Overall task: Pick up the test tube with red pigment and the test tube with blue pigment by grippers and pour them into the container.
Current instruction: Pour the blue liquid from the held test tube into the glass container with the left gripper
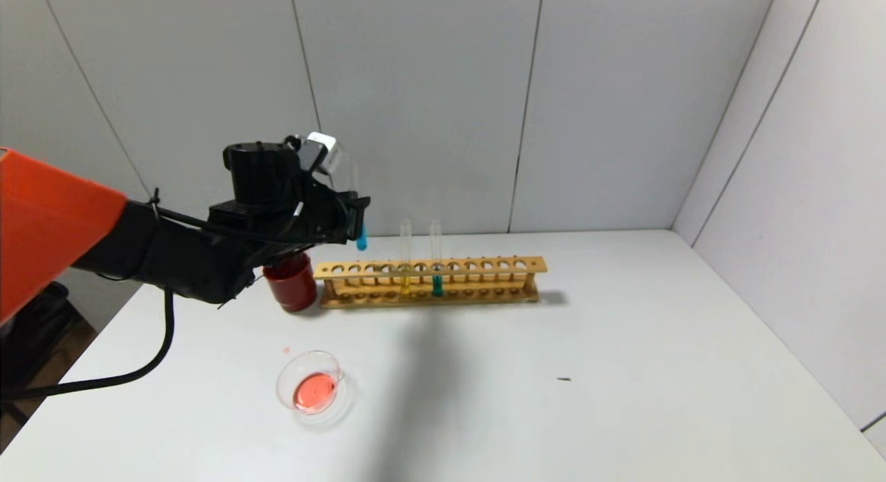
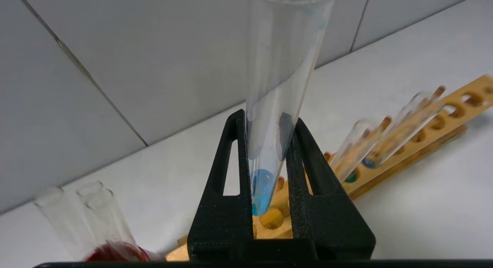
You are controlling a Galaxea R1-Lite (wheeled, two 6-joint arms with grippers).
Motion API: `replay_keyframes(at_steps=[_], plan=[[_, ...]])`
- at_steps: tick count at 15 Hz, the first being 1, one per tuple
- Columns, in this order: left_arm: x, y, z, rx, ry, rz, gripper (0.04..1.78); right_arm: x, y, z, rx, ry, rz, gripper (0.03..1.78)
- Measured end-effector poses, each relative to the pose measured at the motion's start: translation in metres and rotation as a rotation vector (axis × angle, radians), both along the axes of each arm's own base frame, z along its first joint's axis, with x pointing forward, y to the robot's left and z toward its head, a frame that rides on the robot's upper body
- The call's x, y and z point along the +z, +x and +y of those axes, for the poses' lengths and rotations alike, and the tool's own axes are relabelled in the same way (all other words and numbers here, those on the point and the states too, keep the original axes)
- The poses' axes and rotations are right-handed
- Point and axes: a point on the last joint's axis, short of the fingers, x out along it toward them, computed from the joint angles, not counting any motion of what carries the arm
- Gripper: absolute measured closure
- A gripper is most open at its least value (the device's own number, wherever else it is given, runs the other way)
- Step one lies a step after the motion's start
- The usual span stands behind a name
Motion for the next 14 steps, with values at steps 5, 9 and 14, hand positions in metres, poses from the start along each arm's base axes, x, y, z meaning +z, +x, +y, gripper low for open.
replay_keyframes(at_steps=[5,9,14], plan=[[0.054,-0.032,0.009,-0.007,-0.005,-0.027,1.51,0.0,0.0,0.0,0.0,0.0,0.0,0.06],[0.058,-0.074,0.04,-0.005,0.192,-0.009,1.51,0.0,0.0,0.0,0.0,0.0,0.0,0.06],[0.03,-0.107,0.095,-0.179,0.547,-0.101,1.51,0.0,0.0,0.0,0.0,0.0,0.0,0.06]])
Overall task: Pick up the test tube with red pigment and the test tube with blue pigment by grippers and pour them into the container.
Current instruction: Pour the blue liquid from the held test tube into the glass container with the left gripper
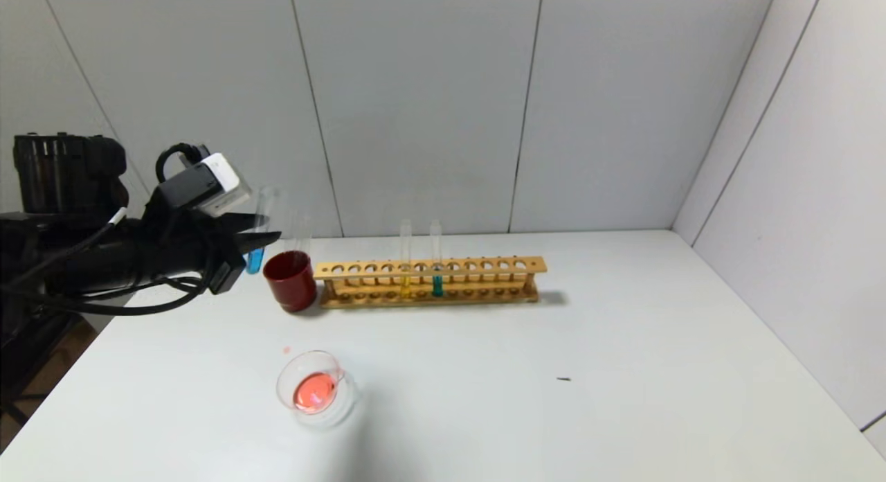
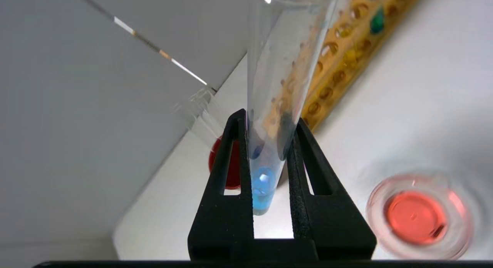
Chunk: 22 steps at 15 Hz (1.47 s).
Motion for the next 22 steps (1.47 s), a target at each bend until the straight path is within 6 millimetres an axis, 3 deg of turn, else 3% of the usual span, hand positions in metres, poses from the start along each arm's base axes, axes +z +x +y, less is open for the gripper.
replay_keyframes(at_steps=[4,10,14,22], plan=[[-0.01,-0.007,0.008,-0.101,0.233,-0.092,1.51,0.0,0.0,0.0,0.0,0.0,0.0,0.06],[-0.054,-0.019,0.012,-0.235,0.518,-0.088,1.51,0.0,0.0,0.0,0.0,0.0,0.0,0.06],[-0.075,-0.015,0.023,-0.286,0.631,-0.082,1.51,0.0,0.0,0.0,0.0,0.0,0.0,0.06],[-0.088,-0.001,0.025,-0.357,0.755,-0.116,1.51,0.0,0.0,0.0,0.0,0.0,0.0,0.06]])
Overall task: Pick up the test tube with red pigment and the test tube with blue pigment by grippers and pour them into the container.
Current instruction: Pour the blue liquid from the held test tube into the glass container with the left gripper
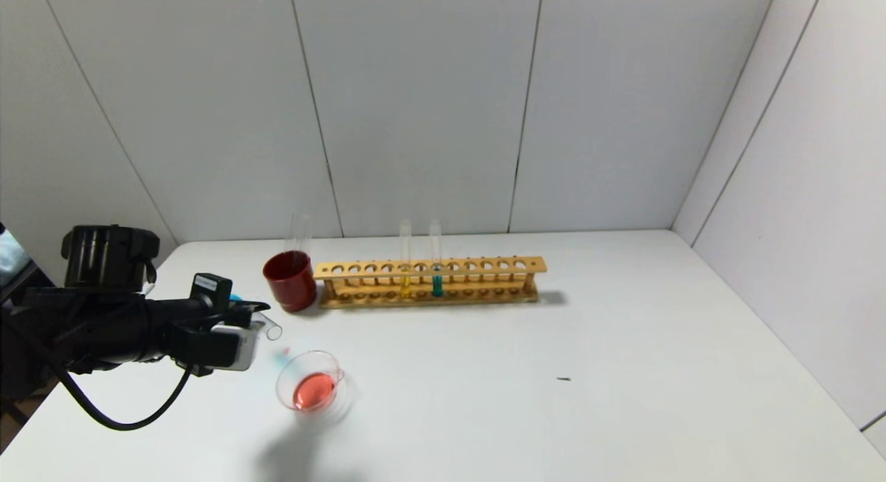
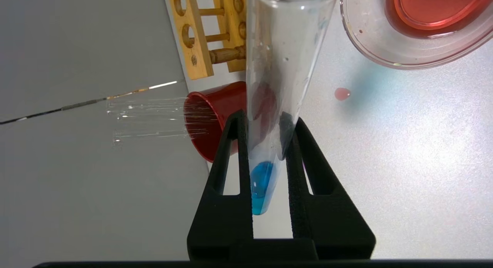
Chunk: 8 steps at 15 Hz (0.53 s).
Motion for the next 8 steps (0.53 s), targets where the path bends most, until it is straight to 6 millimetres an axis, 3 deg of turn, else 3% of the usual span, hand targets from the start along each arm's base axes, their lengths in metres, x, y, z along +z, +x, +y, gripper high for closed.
replay_keyframes(at_steps=[8], plan=[[-0.003,0.018,0.001,-0.067,0.147,-0.064,1.51,0.0,0.0,0.0,0.0,0.0,0.0,0.06]])
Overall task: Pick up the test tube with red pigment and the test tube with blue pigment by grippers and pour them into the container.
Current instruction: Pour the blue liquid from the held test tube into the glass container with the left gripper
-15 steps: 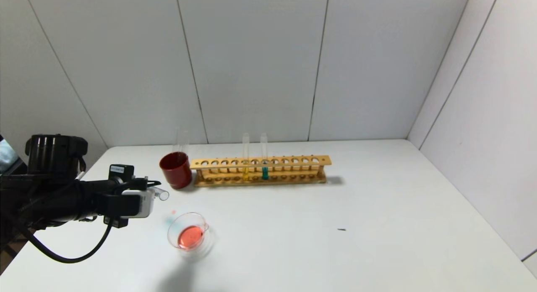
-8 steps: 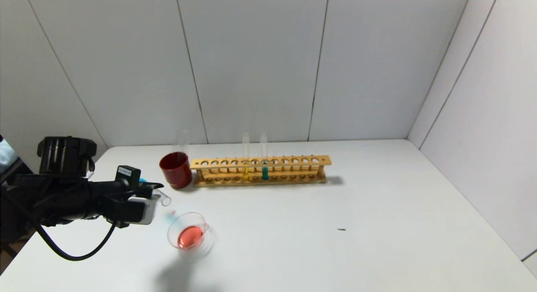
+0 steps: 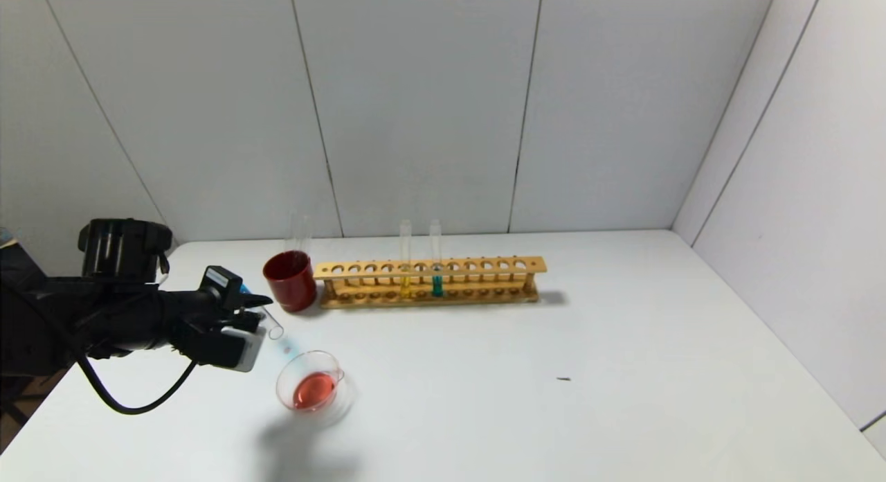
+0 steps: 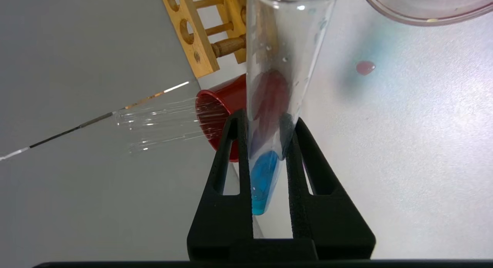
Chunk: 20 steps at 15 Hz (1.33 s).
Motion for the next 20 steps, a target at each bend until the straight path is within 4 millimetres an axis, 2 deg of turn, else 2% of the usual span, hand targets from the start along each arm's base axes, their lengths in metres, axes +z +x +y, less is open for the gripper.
replay_keyframes(at_steps=[10,17,20], plan=[[0.002,0.012,-0.001,-0.015,0.171,-0.004,1.51,0.0,0.0,0.0,0.0,0.0,0.0,0.06],[0.004,0.014,-0.018,-0.011,0.244,-0.021,1.51,0.0,0.0,0.0,0.0,0.0,0.0,0.06],[0.005,0.015,-0.019,-0.032,0.288,-0.038,1.51,0.0,0.0,0.0,0.0,0.0,0.0,0.06]])
